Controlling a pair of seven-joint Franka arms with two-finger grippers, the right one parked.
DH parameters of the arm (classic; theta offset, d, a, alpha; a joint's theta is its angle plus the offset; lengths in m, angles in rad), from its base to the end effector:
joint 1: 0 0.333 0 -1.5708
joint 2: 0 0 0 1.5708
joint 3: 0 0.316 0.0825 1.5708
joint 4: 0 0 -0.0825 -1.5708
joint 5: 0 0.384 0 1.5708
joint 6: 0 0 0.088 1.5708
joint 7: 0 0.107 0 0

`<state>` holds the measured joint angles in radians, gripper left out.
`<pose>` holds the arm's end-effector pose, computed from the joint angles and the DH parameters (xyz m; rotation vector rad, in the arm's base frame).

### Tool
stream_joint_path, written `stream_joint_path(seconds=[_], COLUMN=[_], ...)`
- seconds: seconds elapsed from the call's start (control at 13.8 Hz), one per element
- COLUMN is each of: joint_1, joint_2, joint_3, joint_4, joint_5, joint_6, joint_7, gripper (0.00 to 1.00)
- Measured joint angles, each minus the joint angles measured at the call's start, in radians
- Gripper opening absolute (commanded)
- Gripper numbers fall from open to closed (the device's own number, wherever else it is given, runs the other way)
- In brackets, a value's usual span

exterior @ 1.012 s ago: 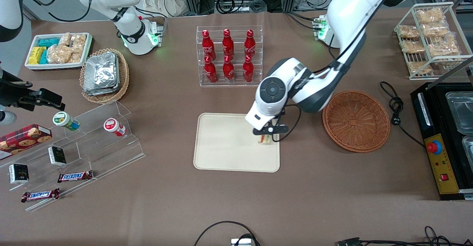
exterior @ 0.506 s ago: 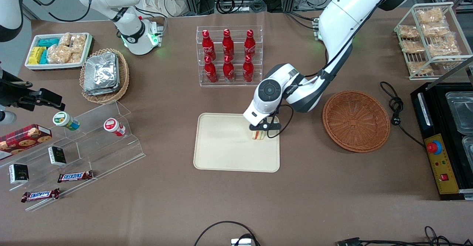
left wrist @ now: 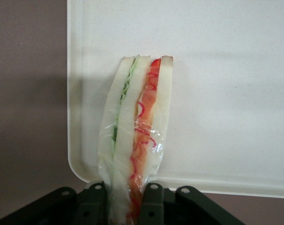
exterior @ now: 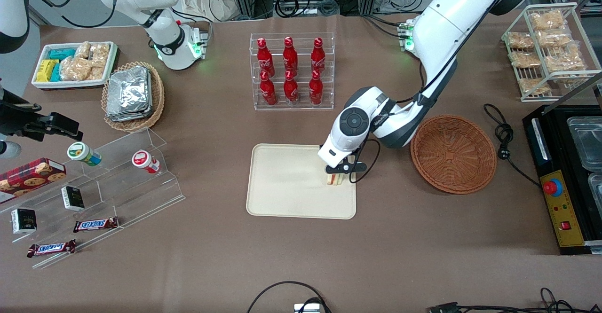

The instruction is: Place sandwich from basket to tray

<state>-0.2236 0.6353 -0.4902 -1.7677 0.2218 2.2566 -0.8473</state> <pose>0.5140 -0.4028 0.2322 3.0916 0.0914 -0.1970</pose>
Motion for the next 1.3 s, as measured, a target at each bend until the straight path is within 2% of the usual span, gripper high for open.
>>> stream_joint_path(seconds=[0.29, 0.43, 0.8, 1.16, 1.3], joint_1=[0.011, 0.011, 0.033, 0.160, 0.237], joint_2=[-0.018, -0.062, -0.288, -0.648, -0.759], joint_3=[-0.001, -0.003, -0.007, -0.003, -0.001], joint_4=[0.022, 0.025, -0.027, -0.325, -0.359], joint_5=[0.004, 0.005, -0.003, -0.168, -0.213], joint_6=[-0.011, -0.080, -0.288, -0.320, -0.413], joint_7=[0.000, 0.000, 0.002, 0.262, 0.387], gripper=[1.00, 1.00, 1.00, 1.00, 1.00])
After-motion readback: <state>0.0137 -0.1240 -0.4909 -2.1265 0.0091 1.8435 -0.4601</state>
